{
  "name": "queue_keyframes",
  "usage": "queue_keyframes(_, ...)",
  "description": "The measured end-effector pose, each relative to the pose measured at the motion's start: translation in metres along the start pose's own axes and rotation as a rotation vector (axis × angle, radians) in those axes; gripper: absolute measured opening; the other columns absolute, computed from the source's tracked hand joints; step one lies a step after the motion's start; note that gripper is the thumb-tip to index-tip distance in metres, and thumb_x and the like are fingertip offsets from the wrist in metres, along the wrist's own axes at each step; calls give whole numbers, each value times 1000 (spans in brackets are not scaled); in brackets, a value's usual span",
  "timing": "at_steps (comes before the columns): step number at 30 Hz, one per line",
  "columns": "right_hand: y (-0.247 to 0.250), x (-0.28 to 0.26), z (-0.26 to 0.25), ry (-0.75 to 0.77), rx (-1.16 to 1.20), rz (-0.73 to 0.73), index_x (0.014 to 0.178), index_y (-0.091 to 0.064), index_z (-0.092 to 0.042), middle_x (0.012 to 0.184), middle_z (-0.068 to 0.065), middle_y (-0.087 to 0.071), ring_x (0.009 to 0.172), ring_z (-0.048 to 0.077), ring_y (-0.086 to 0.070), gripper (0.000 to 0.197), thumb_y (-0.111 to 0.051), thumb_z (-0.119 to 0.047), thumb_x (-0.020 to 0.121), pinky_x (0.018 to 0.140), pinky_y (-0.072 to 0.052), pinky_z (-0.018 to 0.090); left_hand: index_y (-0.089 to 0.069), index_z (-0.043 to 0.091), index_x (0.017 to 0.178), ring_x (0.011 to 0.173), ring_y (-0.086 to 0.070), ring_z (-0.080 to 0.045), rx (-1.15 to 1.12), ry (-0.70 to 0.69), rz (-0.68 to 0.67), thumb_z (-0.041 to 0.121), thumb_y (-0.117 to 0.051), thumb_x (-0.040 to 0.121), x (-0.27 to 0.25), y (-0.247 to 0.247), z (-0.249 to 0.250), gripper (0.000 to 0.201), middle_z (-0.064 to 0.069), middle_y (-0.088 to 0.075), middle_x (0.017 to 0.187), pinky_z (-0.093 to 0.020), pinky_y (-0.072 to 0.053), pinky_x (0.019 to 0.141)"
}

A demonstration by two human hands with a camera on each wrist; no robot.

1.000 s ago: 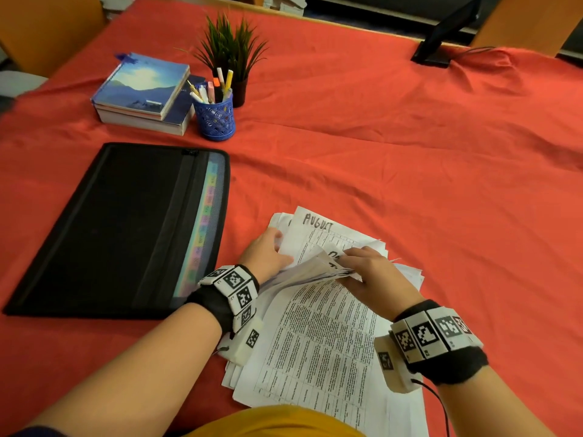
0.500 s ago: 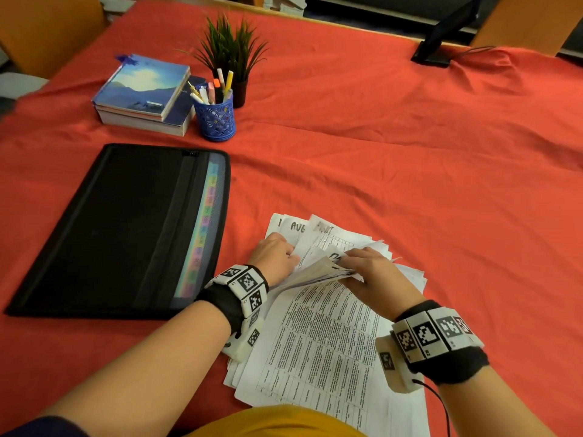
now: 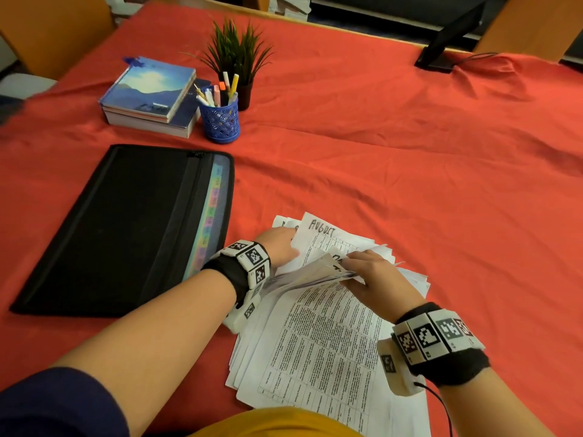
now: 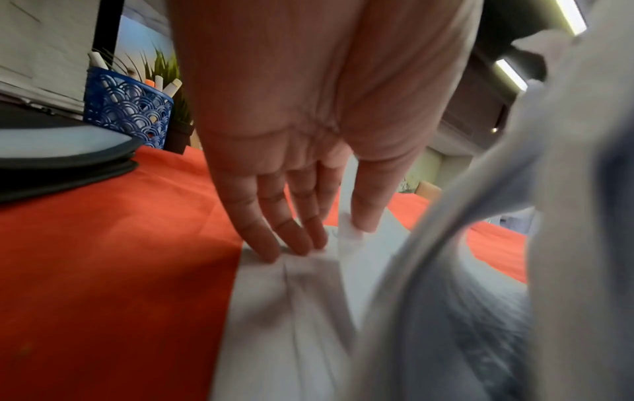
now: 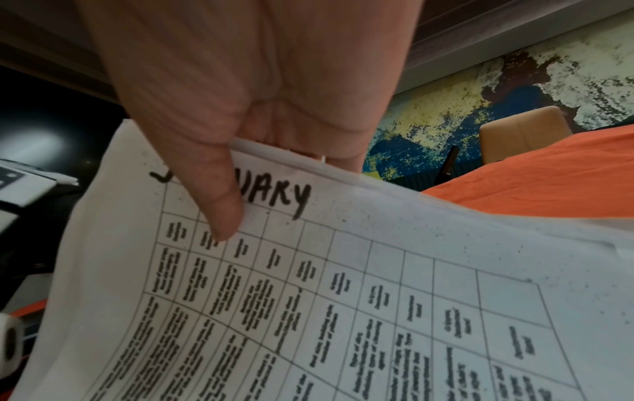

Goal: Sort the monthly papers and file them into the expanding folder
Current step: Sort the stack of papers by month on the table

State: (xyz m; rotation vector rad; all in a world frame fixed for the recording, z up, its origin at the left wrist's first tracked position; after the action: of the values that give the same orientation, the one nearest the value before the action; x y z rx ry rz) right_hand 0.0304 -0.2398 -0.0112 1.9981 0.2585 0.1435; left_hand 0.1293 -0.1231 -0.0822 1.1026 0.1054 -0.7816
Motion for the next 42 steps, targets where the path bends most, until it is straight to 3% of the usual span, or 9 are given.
queue_keyframes(6, 1, -1, 0, 4, 1, -3, 89, -68, -13, 85, -2, -64, 78, 17, -49, 14, -70, -6, 77, 70, -35, 25, -38, 18, 136, 118, -47, -30, 146, 22, -79, 17, -50, 87, 16, -3, -1, 50, -8, -45, 134, -34, -43, 86)
queue_keyframes(22, -1, 0, 2, -18, 1, -24, 98, -68, -13, 90, -1, -65, 86, 23, -55, 20, -69, -7, 78, 73, -38, 25, -61, 3, 106, 116, -41, -28, 189, -100, 20, 7, -47, 85, 0, -7, 11, 25, -10, -42, 129, -38, -38, 100)
queue_keyframes(27, 0, -3, 0, 12, 2, 4, 91, -68, -12, 85, 0, -65, 80, 25, -57, 17, -71, -4, 76, 70, -38, 26, -60, 13, 80, 62, -55, -6, -405, -114, -87, 12, -58, 82, -16, -10, 8, 3, 5, -55, 71, -19, -40, 54)
queue_keyframes(29, 2, -2, 0, 19, -2, 10, 91, -68, -11, 85, 0, -65, 80, 25, -56, 17, -70, -3, 76, 69, -38, 27, -63, 10, 99, 64, -53, 9, -526, -148, -97, -1, -56, 87, -23, -7, 9, 18, 10, -61, 80, -5, -39, 56)
queue_keyframes(32, 7, 1, -3, 28, -14, 16, 91, -68, -9, 84, 2, -66, 80, 25, -57, 17, -71, -3, 75, 69, -42, 29, -55, 3, 127, 101, -58, -7, -719, -191, 39, -14, -56, 82, -27, 4, 4, 48, -1, -62, 115, -9, -46, 83)
queue_keyframes(35, 11, 3, -3, 39, -29, 16, 91, -69, -6, 84, 5, -67, 80, 27, -60, 18, -72, -2, 74, 71, -40, 28, -52, 6, 130, 78, -66, -19, -712, -142, 76, -10, -59, 83, -32, 4, 0, 50, 4, -59, 100, -5, -41, 54)
queue_keyframes(37, 10, 4, -2, 40, -44, -1, 93, -68, -6, 85, 6, -66, 81, 29, -60, 19, -71, -3, 75, 72, -41, 30, -60, 7, 122, 55, -52, -15, -603, -98, 25, 0, -60, 86, -32, -4, -3, 36, 4, -62, 77, -13, -33, 45)
queue_keyframes(39, 9, 7, 0, 28, -60, -26, 98, -68, -7, 89, 6, -66, 86, 29, -59, 20, -69, -6, 78, 75, -43, 32, -69, 4, 81, 54, -41, -9, -492, -110, 45, 8, -60, 88, -32, -3, -6, 12, 0, -51, 63, -18, -31, 48)
queue_keyframes(42, 10, 13, 3, -8, -78, -62, 108, -65, -8, 98, 5, -65, 95, 25, -56, 24, -64, -11, 84, 81, -40, 29, -33, 17, 47, 48, -26, -11, -407, -92, 230, 16, -60, 89, -30, 21, -16, 50, 2, -28, 50, -27, -22, 50)
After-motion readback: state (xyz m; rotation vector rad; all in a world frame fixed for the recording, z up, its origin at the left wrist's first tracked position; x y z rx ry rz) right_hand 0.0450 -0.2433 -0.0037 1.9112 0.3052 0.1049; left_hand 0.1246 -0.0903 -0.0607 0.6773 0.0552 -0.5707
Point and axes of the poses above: each hand's wrist, its own x-axis towards the middle knuckle, its own y-axis out of the back of the hand, z = x × y, the point moved 8 cm from there along x, towards the middle knuckle
